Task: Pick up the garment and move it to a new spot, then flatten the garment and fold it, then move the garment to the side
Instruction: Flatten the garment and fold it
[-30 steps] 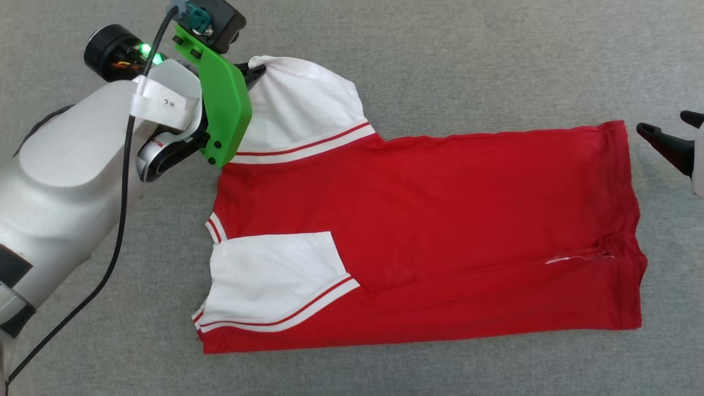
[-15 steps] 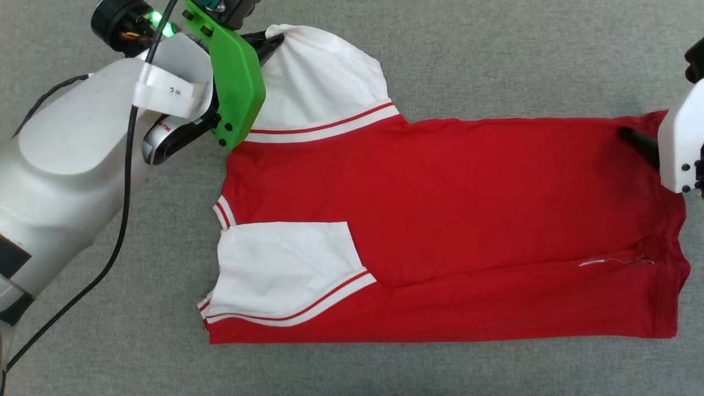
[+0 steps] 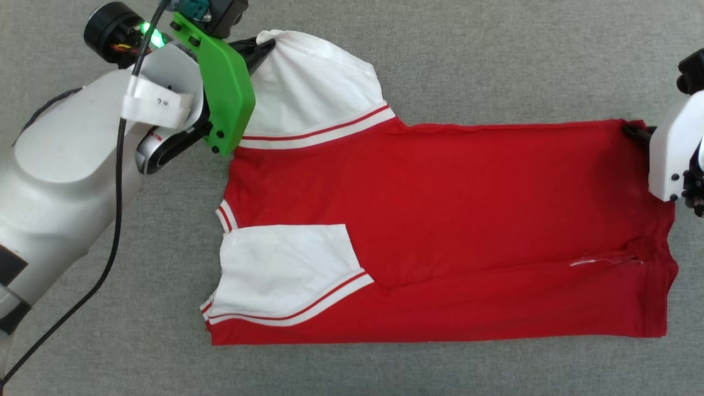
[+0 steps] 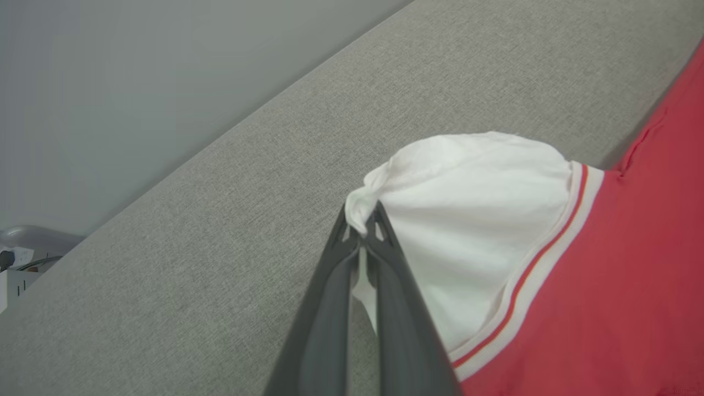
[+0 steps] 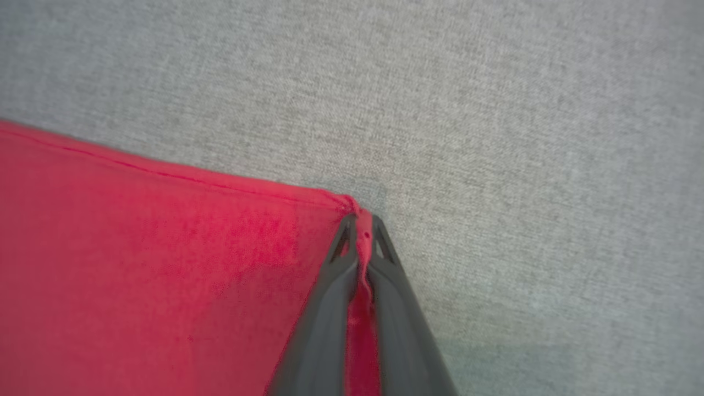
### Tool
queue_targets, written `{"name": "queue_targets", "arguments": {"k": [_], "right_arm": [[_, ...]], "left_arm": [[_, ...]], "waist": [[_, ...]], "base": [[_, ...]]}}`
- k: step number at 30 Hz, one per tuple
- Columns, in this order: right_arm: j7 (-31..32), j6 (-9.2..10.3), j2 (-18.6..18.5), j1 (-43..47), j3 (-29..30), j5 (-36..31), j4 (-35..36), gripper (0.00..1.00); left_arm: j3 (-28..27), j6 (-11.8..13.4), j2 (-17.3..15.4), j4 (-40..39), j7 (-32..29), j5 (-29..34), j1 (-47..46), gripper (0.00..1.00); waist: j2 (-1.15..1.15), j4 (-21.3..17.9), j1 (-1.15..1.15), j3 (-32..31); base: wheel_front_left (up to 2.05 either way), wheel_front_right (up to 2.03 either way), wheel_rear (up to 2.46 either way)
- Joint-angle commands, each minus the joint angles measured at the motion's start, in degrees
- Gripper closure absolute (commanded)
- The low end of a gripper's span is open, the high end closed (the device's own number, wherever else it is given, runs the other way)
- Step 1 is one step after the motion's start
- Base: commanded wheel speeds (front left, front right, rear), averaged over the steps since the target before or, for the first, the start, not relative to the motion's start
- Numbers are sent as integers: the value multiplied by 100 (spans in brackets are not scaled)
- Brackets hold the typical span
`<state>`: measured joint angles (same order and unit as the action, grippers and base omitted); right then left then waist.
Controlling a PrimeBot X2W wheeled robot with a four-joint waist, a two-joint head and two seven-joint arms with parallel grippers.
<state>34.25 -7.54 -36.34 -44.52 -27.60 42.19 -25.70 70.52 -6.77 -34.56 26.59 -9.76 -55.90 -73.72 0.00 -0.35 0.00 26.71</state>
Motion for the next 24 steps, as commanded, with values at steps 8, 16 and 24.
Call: {"name": "queue_targets", "arguments": {"k": [8,16,24], "right_arm": [[-938,5,-128,430,-57,215,267,100],[-1403,5,-243,1091,-110,366,559,100],[-1703,5,-325,1978,13,575,718,100]], "left_arm": [[1,170,-184,-151,259,-97,521,100],[68,480,-517,-777,418,-145,1222,100],[117,983,-906,-1548,605,-374,2200,100]], "waist": [[0,-47,0,-766],[0,11,0,-1302],[0,64,0,-1753]], "base": [[0,0,0],[0,0,0],[0,0,0]]}}
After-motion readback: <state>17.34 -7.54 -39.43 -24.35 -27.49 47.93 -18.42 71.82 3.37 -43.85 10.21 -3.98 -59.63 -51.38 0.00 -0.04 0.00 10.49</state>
